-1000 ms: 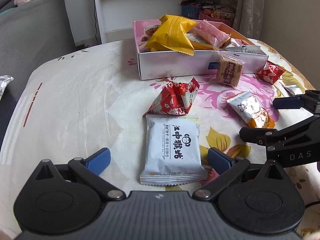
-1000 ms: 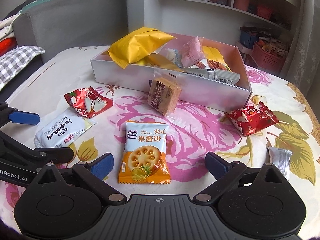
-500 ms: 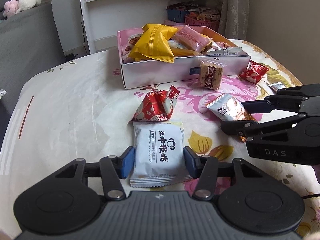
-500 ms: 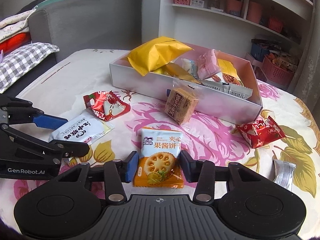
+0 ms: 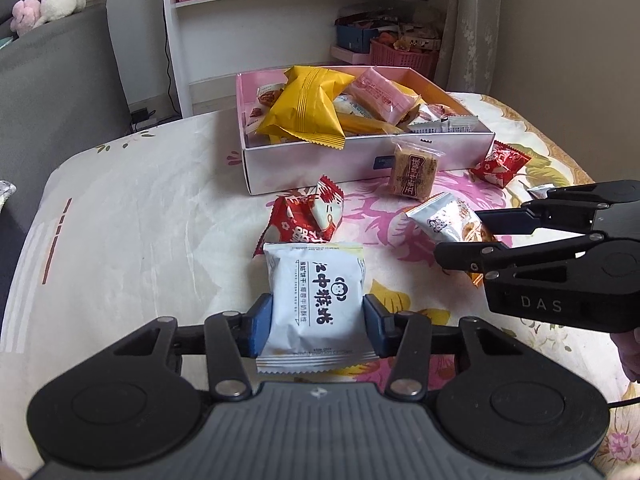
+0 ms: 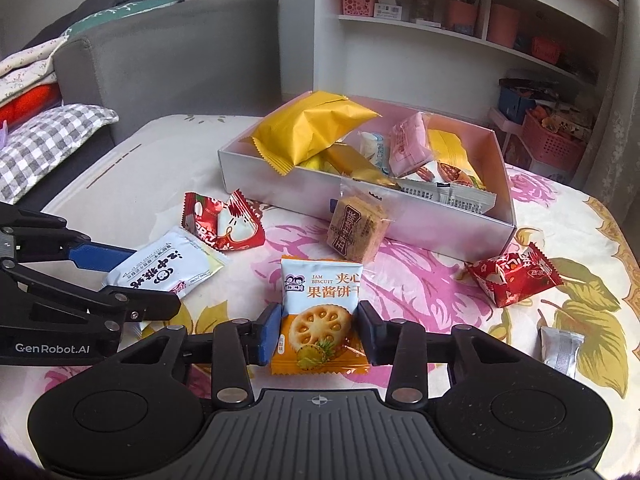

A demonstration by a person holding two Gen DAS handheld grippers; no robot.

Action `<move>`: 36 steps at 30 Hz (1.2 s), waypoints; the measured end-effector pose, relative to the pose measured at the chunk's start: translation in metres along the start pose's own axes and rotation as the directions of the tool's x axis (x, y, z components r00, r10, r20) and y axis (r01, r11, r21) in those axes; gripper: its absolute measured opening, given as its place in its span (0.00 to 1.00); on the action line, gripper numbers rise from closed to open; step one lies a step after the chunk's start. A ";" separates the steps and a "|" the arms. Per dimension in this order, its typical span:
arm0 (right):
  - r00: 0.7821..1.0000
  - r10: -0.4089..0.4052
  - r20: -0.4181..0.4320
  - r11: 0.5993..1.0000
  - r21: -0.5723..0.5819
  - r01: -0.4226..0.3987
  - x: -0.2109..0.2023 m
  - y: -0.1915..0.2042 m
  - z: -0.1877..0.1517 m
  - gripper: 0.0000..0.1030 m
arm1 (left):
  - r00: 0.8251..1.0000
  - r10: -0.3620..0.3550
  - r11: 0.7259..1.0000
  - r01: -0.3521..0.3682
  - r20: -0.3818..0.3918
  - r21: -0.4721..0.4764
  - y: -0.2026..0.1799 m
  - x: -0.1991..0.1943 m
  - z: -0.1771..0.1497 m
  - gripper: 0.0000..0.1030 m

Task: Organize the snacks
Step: 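Carry both packets over the pink box and lower them in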

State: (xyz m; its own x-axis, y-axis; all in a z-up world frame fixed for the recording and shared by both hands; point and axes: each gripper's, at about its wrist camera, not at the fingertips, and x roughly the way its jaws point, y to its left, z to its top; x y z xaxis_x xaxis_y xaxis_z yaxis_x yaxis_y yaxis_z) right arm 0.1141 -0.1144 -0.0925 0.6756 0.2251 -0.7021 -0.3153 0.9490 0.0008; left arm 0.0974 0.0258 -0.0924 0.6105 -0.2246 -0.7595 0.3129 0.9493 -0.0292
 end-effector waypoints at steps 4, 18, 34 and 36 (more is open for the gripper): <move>1.000 -0.002 -0.014 1.000 0.018 0.002 -0.005 -0.001 0.007 0.38 | 1.000 -0.001 1.000 0.002 0.011 -0.003 -0.001 -0.007 0.005 0.43; 0.997 0.008 -0.074 0.986 0.167 0.005 -0.026 -0.016 0.029 0.38 | 0.999 -0.032 0.999 0.032 0.027 -0.029 -0.004 -0.031 0.027 0.43; 1.000 -0.009 0.012 0.938 0.348 0.005 -0.049 -0.063 0.060 0.38 | 0.996 -0.045 0.996 0.050 0.074 -0.067 -0.012 -0.039 0.055 0.43; 1.000 -0.008 0.017 0.925 0.380 0.001 -0.047 -0.073 0.064 0.38 | 0.996 -0.036 0.997 0.041 0.076 -0.065 -0.013 -0.037 0.060 0.43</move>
State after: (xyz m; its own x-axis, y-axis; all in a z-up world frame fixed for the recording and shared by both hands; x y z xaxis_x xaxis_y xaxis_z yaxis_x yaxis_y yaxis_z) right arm 0.1475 -0.1798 -0.0142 0.6892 0.2207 -0.6901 -0.0377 0.9621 0.2701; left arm 0.1140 0.0083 -0.0248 0.6519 -0.2749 -0.7067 0.2902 0.9515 -0.1024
